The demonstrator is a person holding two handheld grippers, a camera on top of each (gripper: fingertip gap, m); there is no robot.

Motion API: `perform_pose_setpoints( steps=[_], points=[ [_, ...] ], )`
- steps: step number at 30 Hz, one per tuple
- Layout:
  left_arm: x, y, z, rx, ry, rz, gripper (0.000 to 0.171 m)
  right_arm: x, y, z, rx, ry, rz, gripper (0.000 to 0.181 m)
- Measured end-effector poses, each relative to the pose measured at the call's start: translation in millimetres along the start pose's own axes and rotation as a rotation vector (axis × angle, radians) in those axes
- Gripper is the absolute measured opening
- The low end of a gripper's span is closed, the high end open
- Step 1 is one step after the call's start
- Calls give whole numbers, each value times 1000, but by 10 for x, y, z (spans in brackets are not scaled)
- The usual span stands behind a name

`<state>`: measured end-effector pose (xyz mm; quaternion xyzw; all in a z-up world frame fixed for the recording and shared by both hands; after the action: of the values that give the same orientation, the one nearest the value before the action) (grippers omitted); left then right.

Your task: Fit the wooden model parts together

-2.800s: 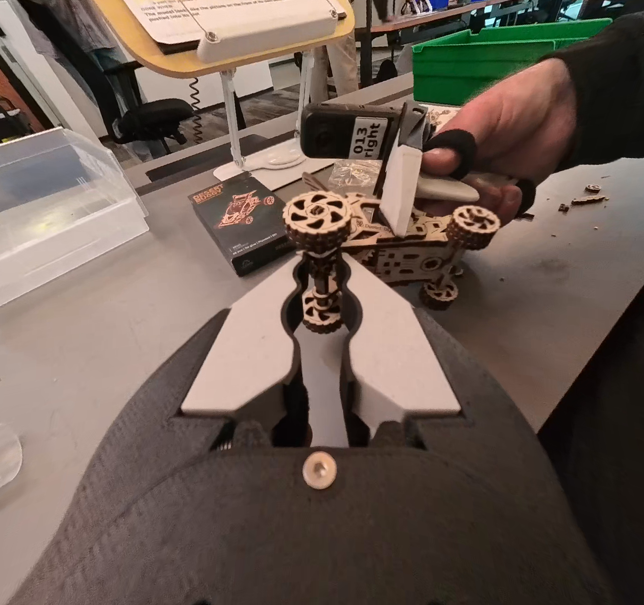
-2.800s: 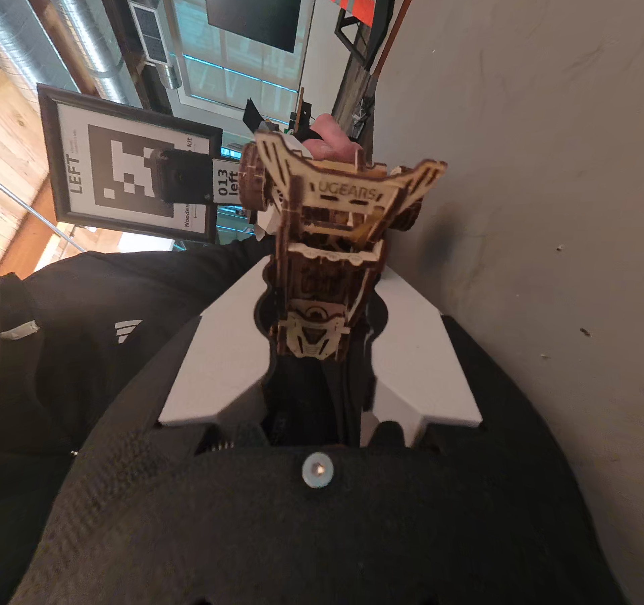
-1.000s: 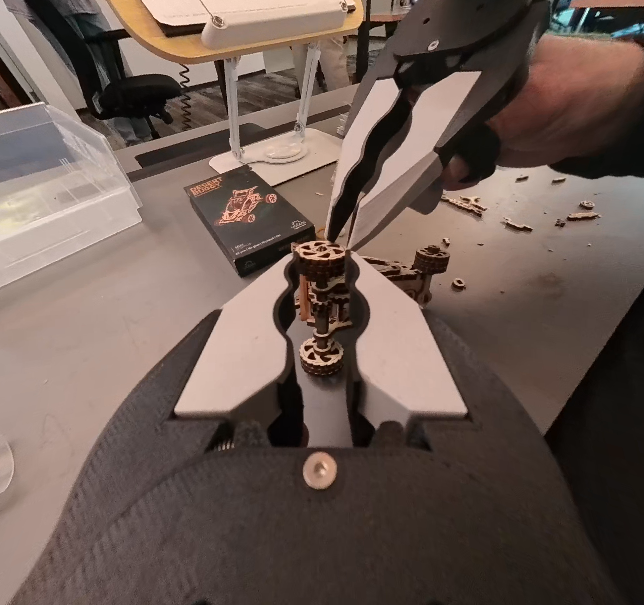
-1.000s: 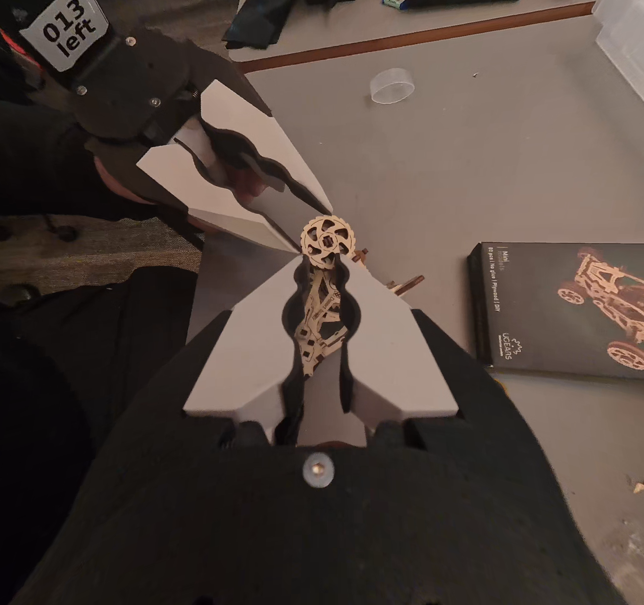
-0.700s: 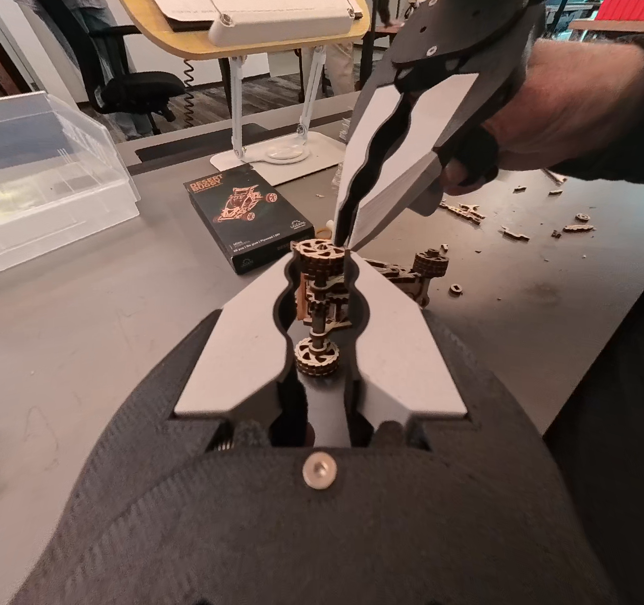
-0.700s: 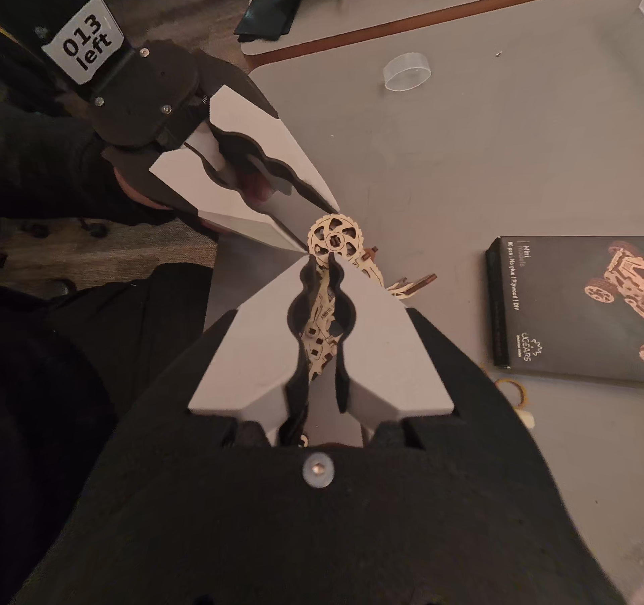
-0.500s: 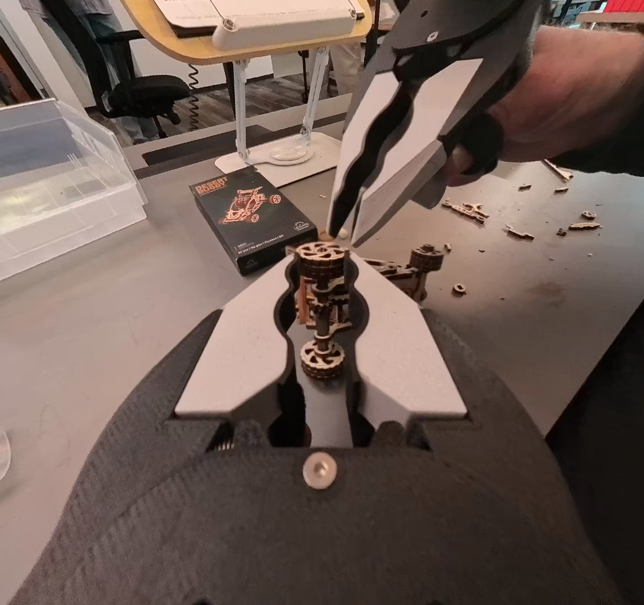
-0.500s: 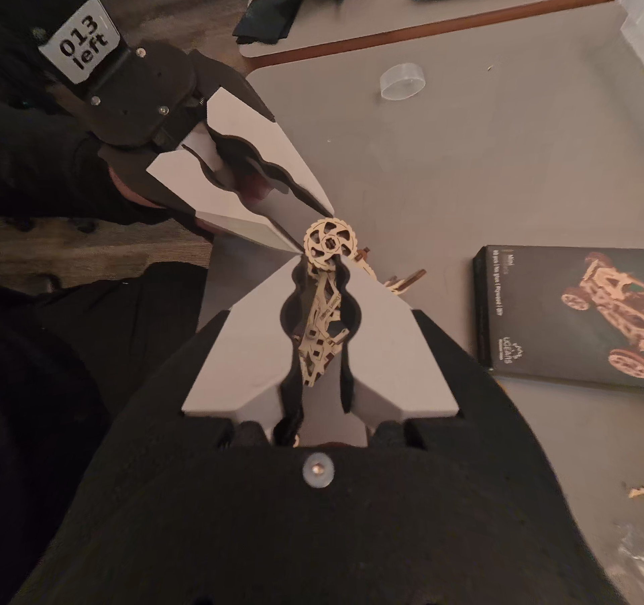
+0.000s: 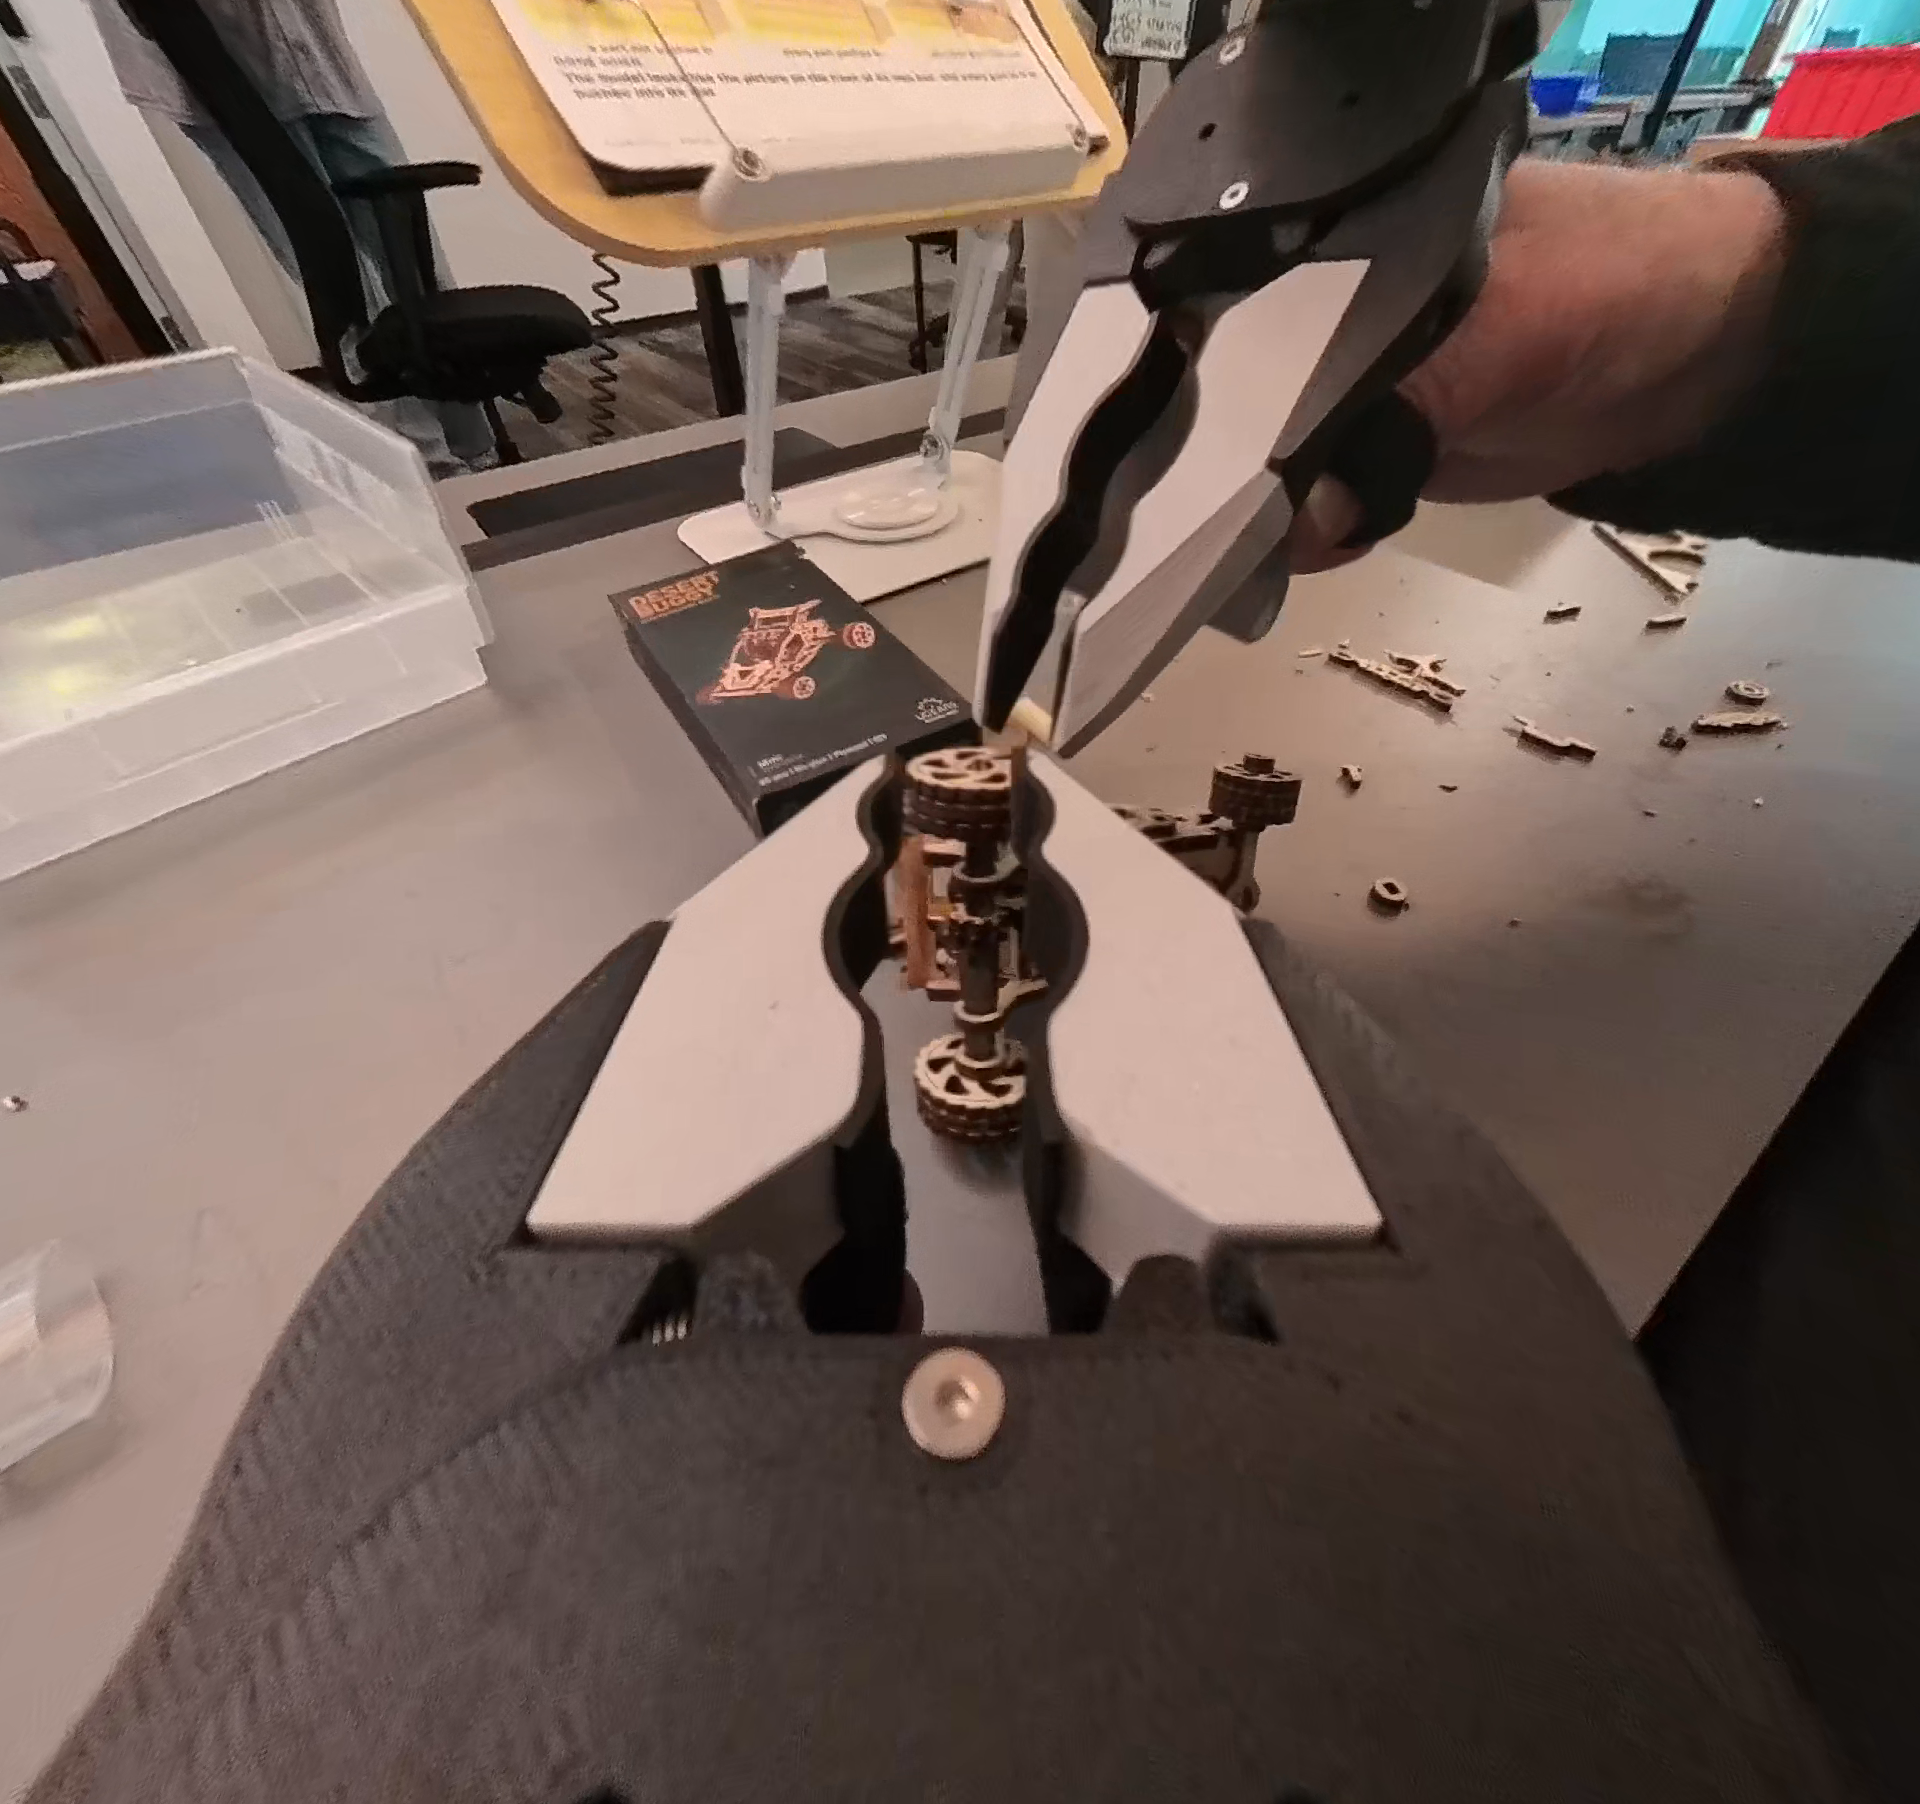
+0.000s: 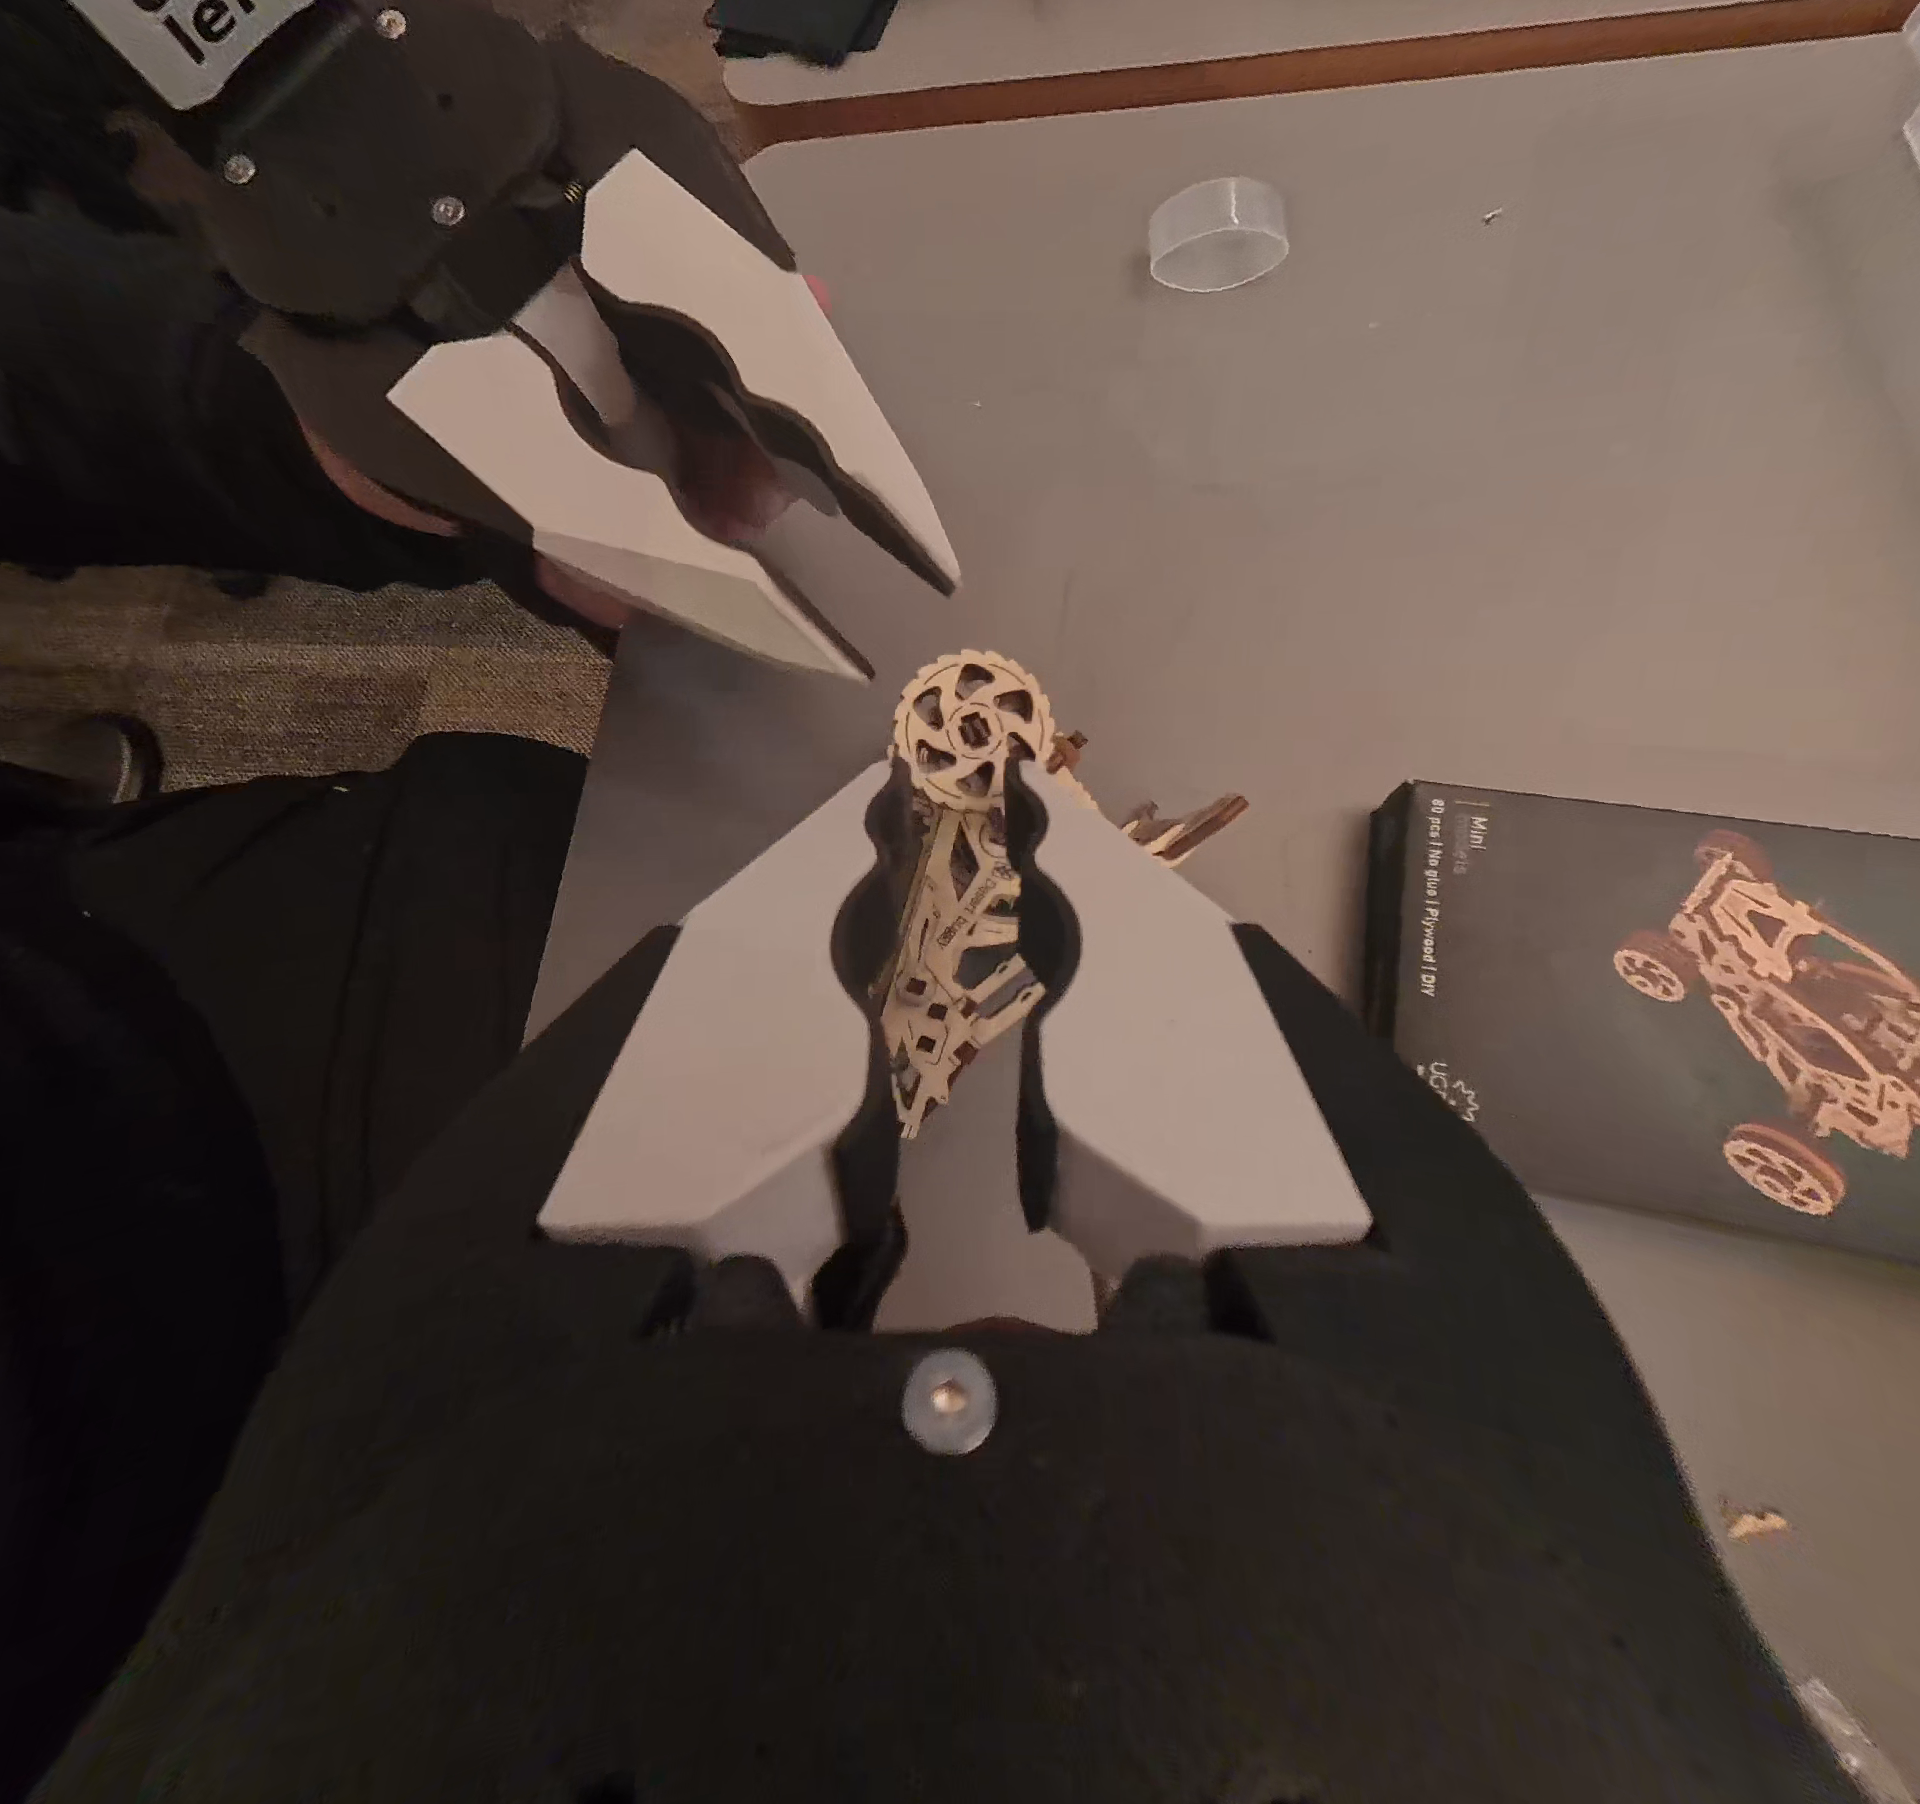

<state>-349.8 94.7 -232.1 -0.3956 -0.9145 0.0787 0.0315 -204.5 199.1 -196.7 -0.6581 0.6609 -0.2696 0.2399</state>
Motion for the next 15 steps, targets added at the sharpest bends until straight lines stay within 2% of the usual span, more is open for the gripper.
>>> perform_pose_setpoints(
  steps=[4,7,9,15],
  points=[
    [41,30,-22,-4,-8,13,16,-56,-9,-1,-13,0,8,16],
    [41,92,29,51,3,26,0,-30,49,-8,-20,-14,2,12],
    [24,84,50,33,6,14,0,-6,85,-10,-17,-10,-22,4],
    [-16,118,76,16,-8,17,0,-11,114,-52,11,-29,-15,0]
  ],
)
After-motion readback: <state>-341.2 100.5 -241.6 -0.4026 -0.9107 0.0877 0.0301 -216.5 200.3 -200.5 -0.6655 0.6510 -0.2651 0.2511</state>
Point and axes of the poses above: each gripper's, where its closed fingertips meet, y out along the fingers, z out of its underside, x = y × z across the jaws, the point moved 10 cm from there along -y, back along the fingers, and after that the axes turned 11 degrees about z, right-handed, at the moved point
